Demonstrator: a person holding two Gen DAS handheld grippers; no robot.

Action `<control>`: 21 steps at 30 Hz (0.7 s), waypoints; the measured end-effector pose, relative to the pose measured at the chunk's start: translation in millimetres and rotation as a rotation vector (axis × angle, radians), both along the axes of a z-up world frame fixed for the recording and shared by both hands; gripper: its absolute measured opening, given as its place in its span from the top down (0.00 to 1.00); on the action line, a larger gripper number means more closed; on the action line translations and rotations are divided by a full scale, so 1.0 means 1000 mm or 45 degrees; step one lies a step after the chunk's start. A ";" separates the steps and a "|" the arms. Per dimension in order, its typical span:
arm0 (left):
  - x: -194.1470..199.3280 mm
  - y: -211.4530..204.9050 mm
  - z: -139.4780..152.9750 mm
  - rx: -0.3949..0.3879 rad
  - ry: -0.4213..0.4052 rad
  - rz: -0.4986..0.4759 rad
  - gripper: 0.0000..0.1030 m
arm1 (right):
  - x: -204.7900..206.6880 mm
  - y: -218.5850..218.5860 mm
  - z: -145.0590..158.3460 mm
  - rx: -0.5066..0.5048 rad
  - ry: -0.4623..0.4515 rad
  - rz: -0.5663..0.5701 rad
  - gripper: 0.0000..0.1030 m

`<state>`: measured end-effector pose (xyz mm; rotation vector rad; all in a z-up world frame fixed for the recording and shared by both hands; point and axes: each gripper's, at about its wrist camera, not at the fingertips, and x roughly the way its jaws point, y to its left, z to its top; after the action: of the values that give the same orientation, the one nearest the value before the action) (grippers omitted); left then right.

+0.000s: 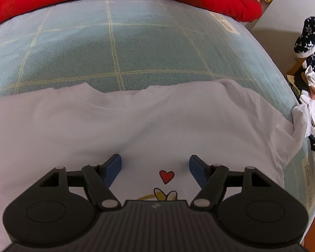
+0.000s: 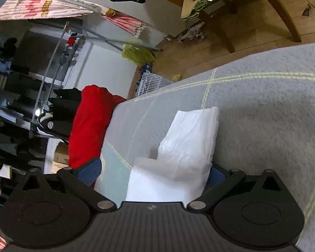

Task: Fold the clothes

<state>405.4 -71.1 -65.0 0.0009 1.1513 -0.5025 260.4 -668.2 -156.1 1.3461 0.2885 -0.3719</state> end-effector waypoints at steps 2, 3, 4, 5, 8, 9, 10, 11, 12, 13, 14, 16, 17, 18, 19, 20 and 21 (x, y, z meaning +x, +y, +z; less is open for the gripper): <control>0.000 0.001 0.000 -0.002 0.000 -0.008 0.31 | 0.001 -0.001 0.005 0.071 0.030 0.022 0.00; 0.001 0.001 0.000 -0.005 0.002 -0.007 0.31 | 0.001 0.000 0.008 0.106 0.043 0.030 0.00; 0.001 0.002 0.000 -0.009 0.004 -0.006 0.31 | 0.000 0.005 0.010 0.123 0.060 0.059 0.00; 0.001 0.002 -0.001 -0.010 0.004 -0.003 0.31 | 0.001 0.010 0.011 0.106 0.080 0.091 0.01; 0.001 0.001 -0.001 -0.008 -0.002 0.006 0.31 | -0.002 0.016 0.007 0.052 0.117 0.090 0.11; 0.000 0.000 -0.001 -0.008 -0.003 0.008 0.30 | -0.005 0.013 0.004 0.077 0.118 0.069 0.17; 0.000 0.000 -0.002 -0.011 -0.005 0.010 0.30 | -0.007 0.010 0.001 0.105 0.121 0.049 0.29; -0.001 0.000 -0.002 -0.014 -0.006 0.013 0.30 | -0.011 0.009 -0.002 0.121 0.135 0.035 0.39; -0.001 0.000 -0.002 -0.014 -0.005 0.014 0.28 | -0.017 0.006 -0.010 0.168 0.164 0.012 0.71; -0.001 0.000 -0.002 -0.015 -0.005 0.016 0.28 | -0.023 0.003 -0.020 0.223 0.196 -0.014 1.00; -0.001 -0.001 -0.002 -0.015 -0.004 0.017 0.27 | -0.029 0.000 -0.029 0.298 0.149 -0.040 1.00; 0.000 -0.002 -0.002 -0.005 -0.004 0.006 0.27 | -0.033 -0.005 -0.037 0.391 0.088 -0.060 1.00; 0.000 -0.002 -0.002 0.001 -0.003 -0.001 0.27 | -0.029 -0.004 -0.033 0.356 0.106 -0.052 1.00; 0.001 -0.003 -0.002 0.005 -0.004 -0.010 0.27 | -0.025 -0.002 -0.030 0.311 0.113 -0.046 1.00; 0.001 -0.003 -0.002 0.007 -0.004 -0.017 0.27 | -0.022 0.000 -0.030 0.279 0.098 -0.048 1.00; 0.000 -0.003 -0.001 0.011 -0.003 -0.020 0.27 | -0.021 0.001 -0.033 0.275 0.066 -0.062 1.00; 0.000 -0.003 -0.001 0.014 -0.002 -0.021 0.27 | -0.022 0.001 -0.035 0.280 0.033 -0.076 1.00</control>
<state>405.7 -74.2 -66.1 0.0206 1.1530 -0.5105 238.4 -666.9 -191.3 1.5693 0.3182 -0.4170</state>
